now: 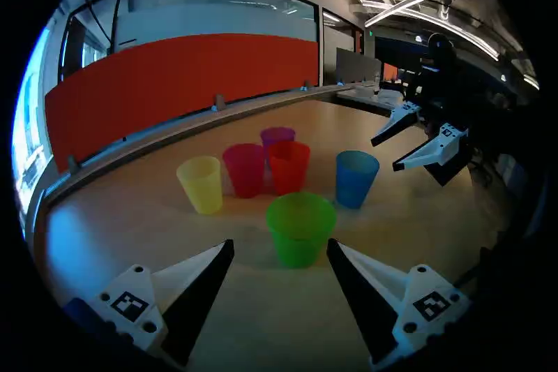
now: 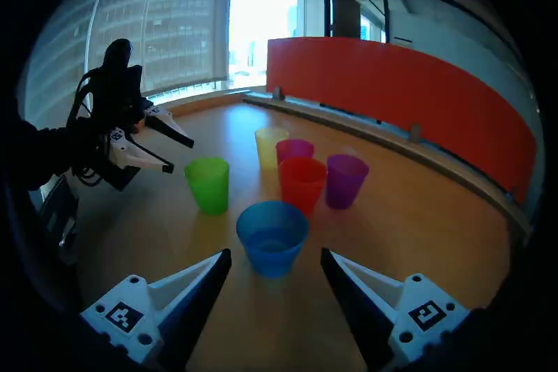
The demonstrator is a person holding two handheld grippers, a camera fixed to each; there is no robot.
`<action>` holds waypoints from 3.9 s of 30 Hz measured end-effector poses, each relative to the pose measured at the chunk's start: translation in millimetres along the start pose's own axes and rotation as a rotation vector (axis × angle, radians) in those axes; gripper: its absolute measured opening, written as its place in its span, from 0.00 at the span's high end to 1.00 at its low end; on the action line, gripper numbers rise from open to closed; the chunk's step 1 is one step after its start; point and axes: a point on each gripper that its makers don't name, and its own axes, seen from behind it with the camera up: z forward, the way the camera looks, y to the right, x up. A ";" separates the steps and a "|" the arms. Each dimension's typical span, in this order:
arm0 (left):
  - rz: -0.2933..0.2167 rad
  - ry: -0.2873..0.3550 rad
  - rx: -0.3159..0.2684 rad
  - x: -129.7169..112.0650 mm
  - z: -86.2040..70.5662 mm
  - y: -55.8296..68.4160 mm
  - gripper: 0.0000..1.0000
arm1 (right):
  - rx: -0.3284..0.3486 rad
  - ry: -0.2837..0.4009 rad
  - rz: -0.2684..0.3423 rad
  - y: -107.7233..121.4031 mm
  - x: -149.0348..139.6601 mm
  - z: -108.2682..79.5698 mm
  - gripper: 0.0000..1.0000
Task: Pour water
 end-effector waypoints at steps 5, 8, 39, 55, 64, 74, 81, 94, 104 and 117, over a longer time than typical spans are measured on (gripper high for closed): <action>0.016 -0.029 -0.033 -8.3 9.4 6.4 0.01 | 0.022 -0.025 -0.001 -2.2 -5.9 10.1 0.01; 0.024 -0.042 -0.049 -11.1 15.1 9.5 0.00 | 0.030 -0.033 -0.003 -2.1 -6.4 15.7 0.01; 0.053 -0.059 -0.110 -5.6 56.3 22.2 0.00 | 0.075 -0.041 0.002 -3.6 1.0 60.3 0.01; 0.064 -0.049 -0.102 -5.1 59.1 21.3 0.00 | 0.068 -0.041 -0.016 -1.3 1.0 61.9 0.04; 0.052 -0.055 -0.108 -9.5 62.0 22.0 0.10 | 0.063 -0.042 -0.027 0.9 0.9 62.7 0.08; 0.050 -0.068 -0.112 -11.7 63.9 21.7 0.15 | 0.064 -0.034 -0.029 1.3 0.1 61.6 0.08; 0.039 -0.052 -0.108 -3.5 59.2 18.2 0.15 | 0.069 -0.032 -0.029 0.4 0.1 60.2 0.09; 0.025 0.022 -0.076 24.1 47.2 12.2 0.15 | 0.057 0.025 -0.024 -2.5 22.9 52.7 0.09; 0.011 0.116 -0.026 52.7 32.4 4.2 0.15 | 0.033 0.101 -0.021 -3.5 51.5 43.5 0.09; -0.016 0.220 0.022 80.2 10.4 0.8 0.15 | 0.010 0.192 -0.013 -7.5 84.8 32.3 0.09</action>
